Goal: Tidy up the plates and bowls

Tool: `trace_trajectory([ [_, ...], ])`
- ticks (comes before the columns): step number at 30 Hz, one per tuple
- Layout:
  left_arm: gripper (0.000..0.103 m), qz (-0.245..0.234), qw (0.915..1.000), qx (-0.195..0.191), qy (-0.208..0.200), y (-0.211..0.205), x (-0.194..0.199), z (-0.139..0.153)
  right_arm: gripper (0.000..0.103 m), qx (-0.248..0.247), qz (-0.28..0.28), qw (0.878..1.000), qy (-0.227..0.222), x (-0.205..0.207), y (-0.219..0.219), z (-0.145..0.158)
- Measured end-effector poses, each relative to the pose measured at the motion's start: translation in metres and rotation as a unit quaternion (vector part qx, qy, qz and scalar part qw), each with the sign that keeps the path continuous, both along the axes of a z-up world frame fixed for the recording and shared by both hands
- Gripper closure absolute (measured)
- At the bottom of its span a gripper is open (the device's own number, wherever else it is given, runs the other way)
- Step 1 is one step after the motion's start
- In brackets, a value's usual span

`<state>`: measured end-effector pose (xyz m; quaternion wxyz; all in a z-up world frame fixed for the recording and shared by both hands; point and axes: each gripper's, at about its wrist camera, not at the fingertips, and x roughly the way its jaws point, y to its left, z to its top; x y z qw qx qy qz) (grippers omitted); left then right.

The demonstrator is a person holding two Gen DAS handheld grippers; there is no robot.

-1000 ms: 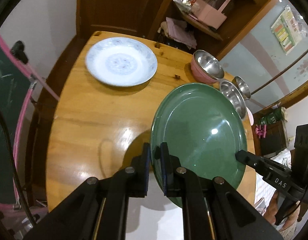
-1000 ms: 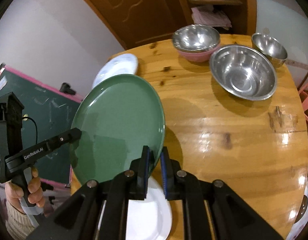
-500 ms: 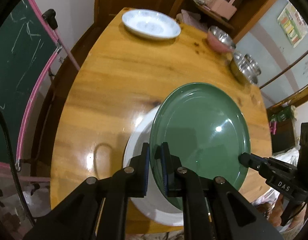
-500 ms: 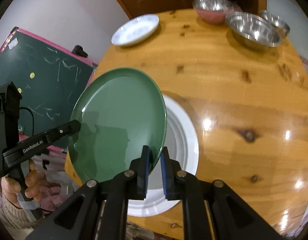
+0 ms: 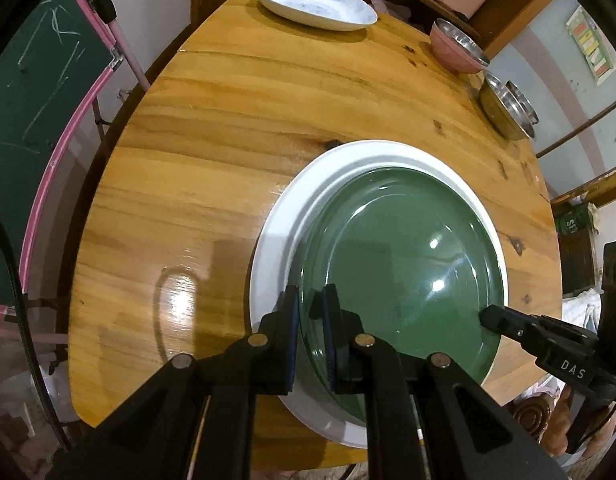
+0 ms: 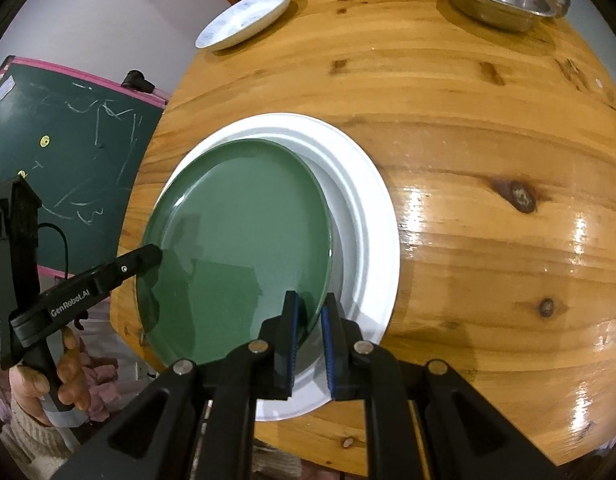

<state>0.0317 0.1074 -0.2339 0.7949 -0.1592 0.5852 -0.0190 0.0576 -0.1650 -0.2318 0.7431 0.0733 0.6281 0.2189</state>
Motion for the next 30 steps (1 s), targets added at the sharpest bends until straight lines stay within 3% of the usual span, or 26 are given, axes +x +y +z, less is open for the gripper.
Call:
trace_trajectory([
  [13,0.092,-0.008,1.0000,0.001,0.000,-0.004,0.004,-0.005,0.090,-0.008,-0.006,1.000,0.011,0.001,0.001,-0.005],
  [17,0.079,-0.019,0.9998,-0.006,0.002,-0.007,0.003,-0.004,0.089,-0.033,0.006,0.999,0.005,-0.001,0.008,0.000],
  [23,0.071,-0.026,0.9996,-0.007,-0.002,-0.009,0.001,0.000,0.089,-0.051,0.012,0.999,0.005,-0.003,0.010,0.003],
  [27,0.066,-0.026,0.9994,0.005,-0.023,-0.010,0.000,0.010,0.089,-0.058,0.014,0.998,0.006,-0.003,0.011,0.002],
  [29,0.055,-0.020,0.9993,0.009,-0.030,-0.009,0.001,0.016,0.088,-0.059,0.016,0.998,0.006,-0.003,0.012,0.002],
  [30,0.055,-0.017,0.9992,0.009,-0.034,-0.008,0.001,0.018,0.086,-0.060,0.019,0.998,0.004,-0.003,0.013,0.003],
])
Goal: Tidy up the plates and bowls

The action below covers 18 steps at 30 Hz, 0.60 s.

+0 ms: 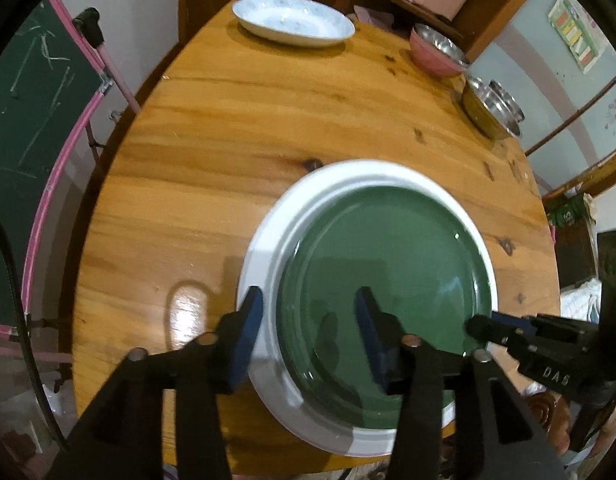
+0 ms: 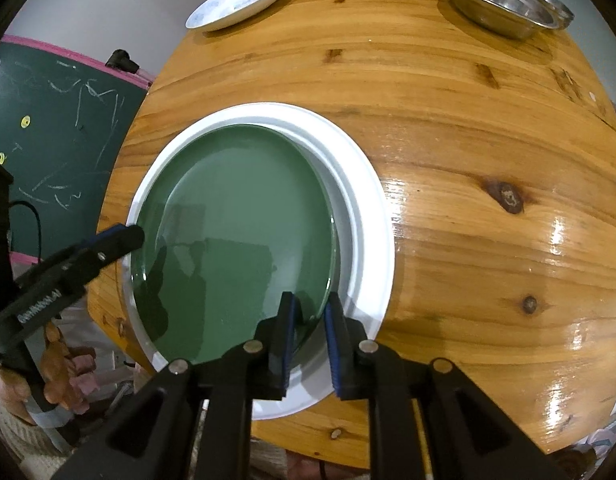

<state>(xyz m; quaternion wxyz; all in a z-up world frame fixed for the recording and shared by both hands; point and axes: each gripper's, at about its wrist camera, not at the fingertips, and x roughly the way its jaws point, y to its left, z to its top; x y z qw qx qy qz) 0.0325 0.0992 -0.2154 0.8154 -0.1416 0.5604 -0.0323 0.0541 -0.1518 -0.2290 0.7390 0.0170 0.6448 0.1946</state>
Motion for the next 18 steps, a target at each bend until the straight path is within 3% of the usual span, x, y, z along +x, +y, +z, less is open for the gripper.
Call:
trace_trajectory([
  [4,0.055,0.004,0.9999,0.010,-0.009,0.003,0.001,0.007,0.074,-0.018,0.019,1.000,-0.013,-0.004,0.008,0.005],
  [7,0.054,0.006,0.9998,0.013,-0.011,0.004,0.001,0.009,0.063,-0.057,0.030,0.996,-0.054,-0.007,0.013,0.016],
  [10,0.053,0.005,0.9998,0.012,-0.012,0.004,0.000,0.011,0.063,-0.082,0.035,0.993,-0.079,-0.009,0.014,0.023],
  [14,0.036,0.006,0.9996,0.017,-0.024,0.002,-0.002,0.018,0.063,-0.072,0.027,0.994,-0.075,-0.008,0.010,0.026],
  [18,0.030,0.013,0.9987,0.026,-0.043,0.002,-0.004,0.034,0.063,-0.072,0.027,0.994,-0.074,-0.010,0.011,0.028],
])
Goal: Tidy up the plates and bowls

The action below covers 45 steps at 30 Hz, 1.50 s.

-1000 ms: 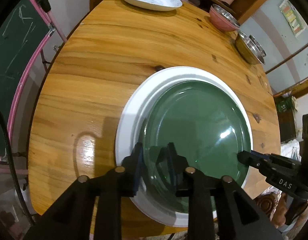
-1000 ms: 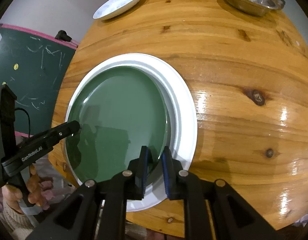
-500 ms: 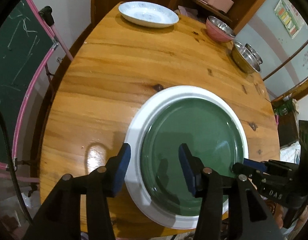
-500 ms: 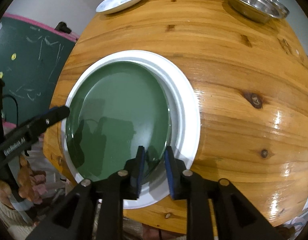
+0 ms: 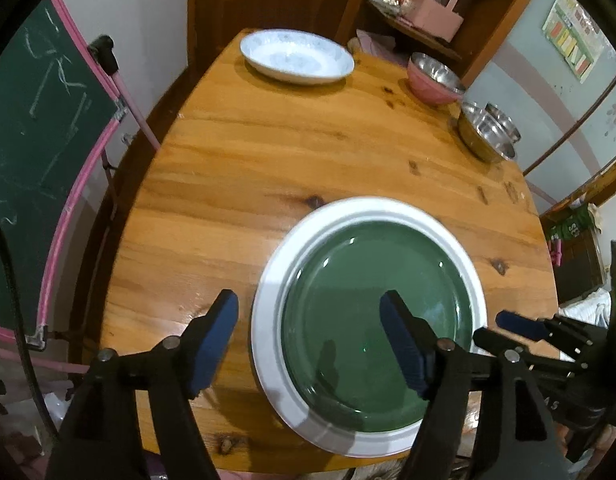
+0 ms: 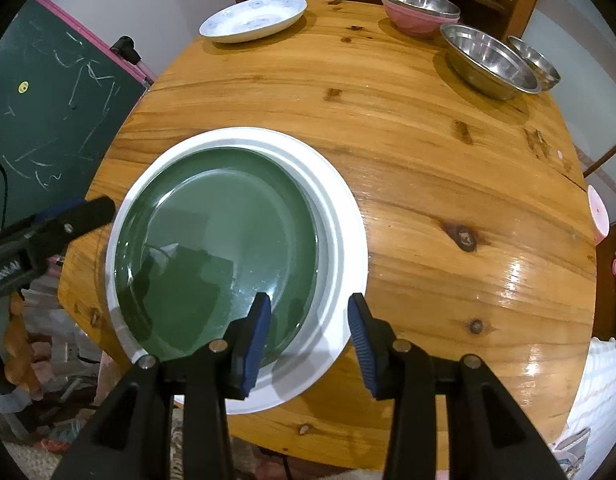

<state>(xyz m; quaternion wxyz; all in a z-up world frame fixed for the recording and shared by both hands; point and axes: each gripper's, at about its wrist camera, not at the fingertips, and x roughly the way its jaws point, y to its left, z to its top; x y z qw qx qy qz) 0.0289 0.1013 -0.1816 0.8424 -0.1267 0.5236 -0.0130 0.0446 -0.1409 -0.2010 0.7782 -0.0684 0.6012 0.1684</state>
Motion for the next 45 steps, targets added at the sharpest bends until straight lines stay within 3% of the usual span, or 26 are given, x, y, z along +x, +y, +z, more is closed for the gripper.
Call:
trace_trajectory([
  [8,0.026,0.017,0.9959,0.015,-0.087,0.011,0.002,0.066,0.063,0.037,0.002,0.999,-0.003,0.010,-0.001,0.026],
  [14,0.025,-0.002,0.9897,0.099,-0.103,0.010,0.033,0.119,0.063,0.027,0.017,0.998,-0.059,0.031,0.004,0.075],
  [20,0.025,0.000,0.9874,0.086,-0.133,0.026,0.068,0.168,0.063,0.032,0.020,0.993,-0.112,0.071,0.006,0.131],
  [26,0.025,0.020,0.9794,0.119,-0.162,0.036,0.110,0.210,0.063,0.050,0.002,0.990,-0.133,0.124,0.002,0.171],
  [36,0.026,0.030,0.9806,0.122,-0.150,0.052,0.190,0.206,0.063,0.070,0.000,0.987,-0.144,0.204,0.010,0.196],
  [45,0.026,0.017,0.9937,0.076,-0.080,0.068,0.272,0.127,0.063,0.078,0.007,0.990,-0.115,0.273,0.037,0.161],
])
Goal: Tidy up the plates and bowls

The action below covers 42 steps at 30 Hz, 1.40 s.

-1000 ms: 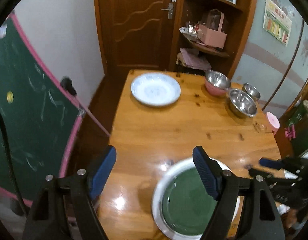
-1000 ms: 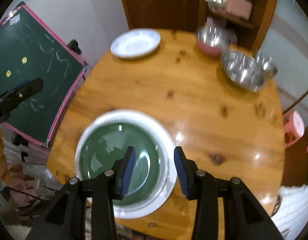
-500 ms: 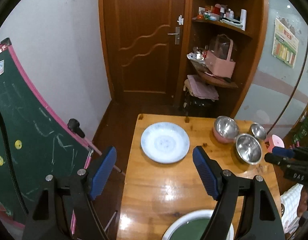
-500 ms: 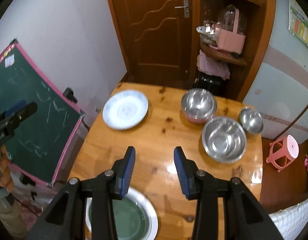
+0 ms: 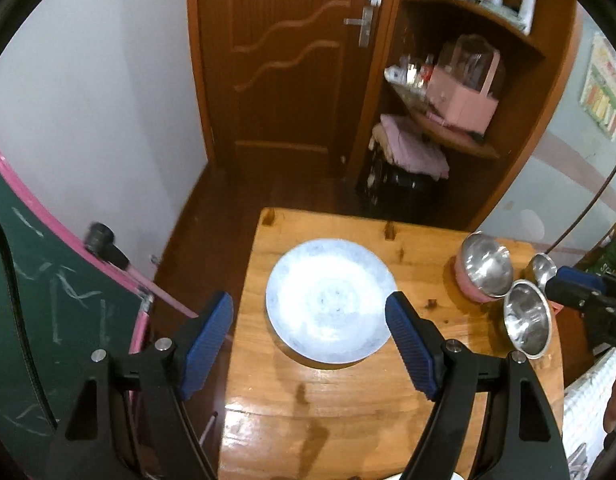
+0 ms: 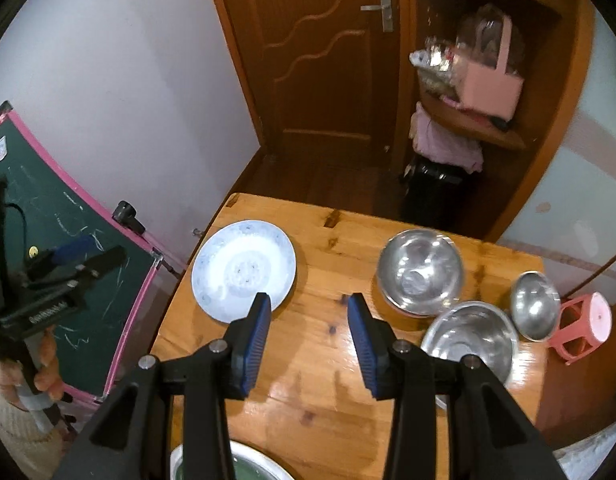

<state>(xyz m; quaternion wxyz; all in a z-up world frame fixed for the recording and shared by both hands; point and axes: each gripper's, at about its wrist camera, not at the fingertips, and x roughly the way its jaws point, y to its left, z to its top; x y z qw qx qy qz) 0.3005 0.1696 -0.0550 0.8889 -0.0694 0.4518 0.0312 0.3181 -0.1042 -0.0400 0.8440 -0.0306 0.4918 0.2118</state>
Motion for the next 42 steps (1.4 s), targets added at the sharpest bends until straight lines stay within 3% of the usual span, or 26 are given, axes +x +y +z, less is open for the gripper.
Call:
trace_trajectory([
  [10,0.026,0.018,0.9953,-0.052,0.080,0.027,0.057,-0.105,0.063,0.022,0.009,0.995,0.096,0.056,0.034,-0.094],
  [16,0.031,0.035,0.9906,-0.086,0.100,0.042,0.070,-0.148,0.063,0.048,-0.003,0.988,0.145,0.075,0.053,-0.147],
  [21,0.038,0.033,0.9898,-0.093,0.103,0.045,0.076,-0.167,0.063,0.054,-0.013,0.987,0.153,0.088,0.063,-0.171],
  [25,0.055,0.033,0.9882,-0.103,0.108,0.046,0.080,-0.177,0.065,0.053,-0.012,0.986,0.156,0.094,0.069,-0.183],
  [28,0.065,0.031,0.9884,-0.105,0.105,0.047,0.081,-0.180,0.080,0.048,-0.007,0.986,0.157,0.097,0.073,-0.189],
  [35,0.091,0.043,0.9868,-0.111,0.110,0.059,0.085,-0.188,0.096,0.044,0.000,0.985,0.168,0.098,0.075,-0.198],
  [39,0.095,0.043,0.9844,-0.128,0.112,0.066,0.086,-0.192,0.096,0.042,0.003,0.985,0.167,0.097,0.076,-0.198],
  [42,0.095,0.032,0.9858,-0.120,0.113,0.063,0.085,-0.192,0.096,0.040,0.006,0.984,0.172,0.095,0.075,-0.198],
])
